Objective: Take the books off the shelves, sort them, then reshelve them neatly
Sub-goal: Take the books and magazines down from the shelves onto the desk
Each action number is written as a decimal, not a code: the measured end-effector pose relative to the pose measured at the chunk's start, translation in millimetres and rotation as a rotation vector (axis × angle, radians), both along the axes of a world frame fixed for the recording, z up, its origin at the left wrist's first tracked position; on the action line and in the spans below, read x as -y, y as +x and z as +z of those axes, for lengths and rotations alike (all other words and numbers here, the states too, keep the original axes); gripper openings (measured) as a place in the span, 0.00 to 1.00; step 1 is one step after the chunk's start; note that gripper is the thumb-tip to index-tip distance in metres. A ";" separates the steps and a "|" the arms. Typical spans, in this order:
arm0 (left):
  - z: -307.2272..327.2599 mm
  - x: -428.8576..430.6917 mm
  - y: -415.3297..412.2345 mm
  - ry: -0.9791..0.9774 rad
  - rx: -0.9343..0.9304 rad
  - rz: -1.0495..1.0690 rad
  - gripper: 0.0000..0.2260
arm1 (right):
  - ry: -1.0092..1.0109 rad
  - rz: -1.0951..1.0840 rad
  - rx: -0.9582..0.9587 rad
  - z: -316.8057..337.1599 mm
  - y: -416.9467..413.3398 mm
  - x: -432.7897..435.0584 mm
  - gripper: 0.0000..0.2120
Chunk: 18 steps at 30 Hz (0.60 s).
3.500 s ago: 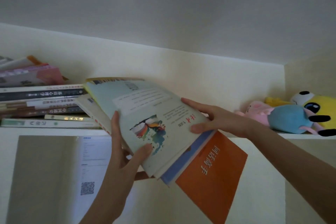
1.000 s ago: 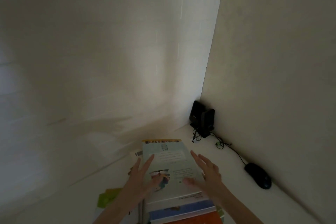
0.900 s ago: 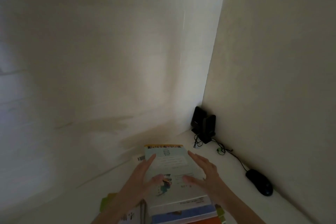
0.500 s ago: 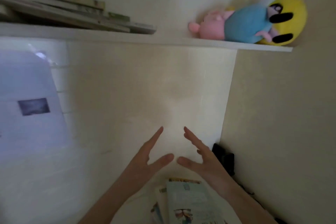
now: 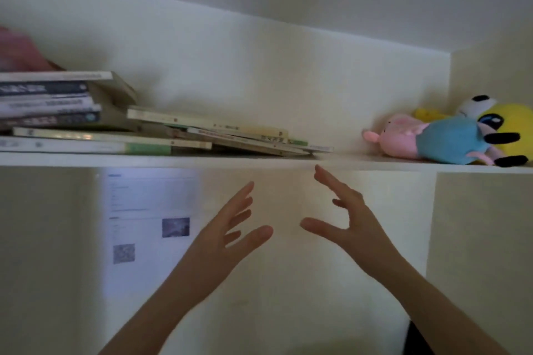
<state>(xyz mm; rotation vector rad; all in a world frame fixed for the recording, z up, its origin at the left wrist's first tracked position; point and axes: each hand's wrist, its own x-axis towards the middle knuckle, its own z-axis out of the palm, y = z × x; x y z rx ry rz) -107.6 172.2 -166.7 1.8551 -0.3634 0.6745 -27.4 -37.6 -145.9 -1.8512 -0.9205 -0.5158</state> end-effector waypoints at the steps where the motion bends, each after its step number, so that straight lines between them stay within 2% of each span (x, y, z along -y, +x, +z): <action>1: 10.7 -4.0 -6.7 -0.015 0.034 0.012 0.31 | 0.013 -0.001 0.051 15.9 -0.5 -8.4 0.40; 4: 38.9 -9.3 -19.2 -0.052 0.128 0.044 0.33 | 0.021 -0.053 0.210 57.7 13.8 -33.4 0.38; 7: 58.4 -8.3 -17.6 -0.064 0.147 0.039 0.36 | -0.036 -0.121 0.262 86.6 39.2 -54.3 0.39; 14: 81.5 0.1 2.4 -0.140 0.136 -0.009 0.40 | -0.482 -0.248 0.343 124.9 68.4 -67.5 0.42; 18: 91.4 0.3 6.7 -0.236 0.045 -0.103 0.42 | -0.676 -0.276 0.451 139.1 72.3 -68.7 0.41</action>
